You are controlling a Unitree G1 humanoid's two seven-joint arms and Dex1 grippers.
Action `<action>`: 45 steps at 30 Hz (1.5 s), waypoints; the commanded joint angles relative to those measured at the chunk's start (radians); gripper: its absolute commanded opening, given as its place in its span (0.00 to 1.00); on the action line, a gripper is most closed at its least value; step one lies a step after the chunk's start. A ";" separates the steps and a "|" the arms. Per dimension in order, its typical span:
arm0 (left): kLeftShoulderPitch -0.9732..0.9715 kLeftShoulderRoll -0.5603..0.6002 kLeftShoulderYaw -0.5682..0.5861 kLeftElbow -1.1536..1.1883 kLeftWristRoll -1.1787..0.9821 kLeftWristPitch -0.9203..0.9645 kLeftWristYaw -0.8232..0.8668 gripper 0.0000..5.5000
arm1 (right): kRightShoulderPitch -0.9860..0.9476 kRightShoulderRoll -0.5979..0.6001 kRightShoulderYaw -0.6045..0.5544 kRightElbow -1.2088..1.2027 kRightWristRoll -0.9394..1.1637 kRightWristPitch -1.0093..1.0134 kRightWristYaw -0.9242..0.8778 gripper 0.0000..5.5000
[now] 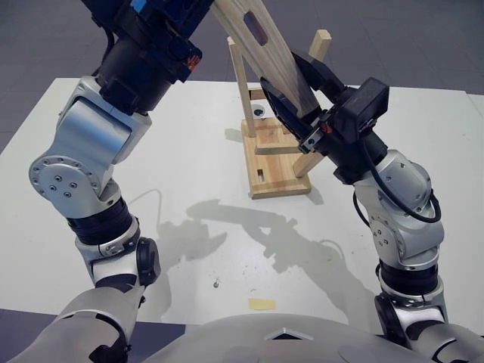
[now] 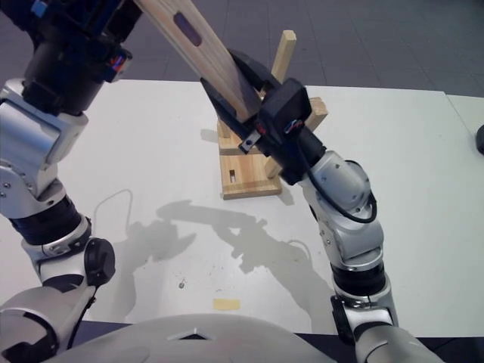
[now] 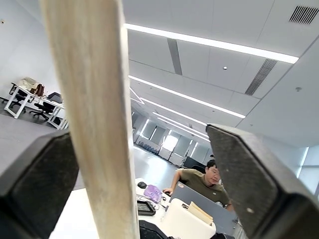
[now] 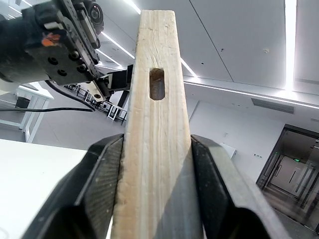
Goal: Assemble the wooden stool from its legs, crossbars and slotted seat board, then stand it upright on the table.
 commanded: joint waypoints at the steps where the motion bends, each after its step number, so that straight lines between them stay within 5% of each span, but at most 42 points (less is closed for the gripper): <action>1: 0.011 0.057 -0.012 -0.007 0.032 -0.005 -0.019 0.64 | 0.010 0.001 0.013 -0.016 0.006 0.008 0.015 0.37; 16: 0.007 0.124 -0.021 -0.012 0.033 -0.033 -0.020 0.19 | 0.029 -0.006 0.025 -0.011 -0.014 0.003 0.048 0.37; 20: -0.008 0.131 -0.013 -0.005 0.033 -0.046 -0.023 0.19 | 0.041 0.005 0.011 0.018 -0.048 -0.005 0.020 0.37; 24: -0.035 0.141 -0.002 0.017 0.124 -0.086 -0.022 0.19 | 0.052 0.027 -0.012 0.049 -0.060 0.001 -0.016 0.50; 33: 0.092 0.291 -0.283 0.091 0.915 -0.322 -0.244 0.19 | 0.000 0.171 -0.213 0.136 0.084 0.069 -0.205 0.77; 39: 0.185 0.303 -0.363 0.164 1.147 -0.410 -0.368 0.19 | -0.024 0.154 -0.320 0.236 -0.004 0.018 -0.323 0.97; 45: 0.230 0.235 -0.352 0.156 1.175 -0.406 -0.413 0.19 | 0.003 0.155 -0.426 0.328 -0.054 -0.002 -0.434 0.98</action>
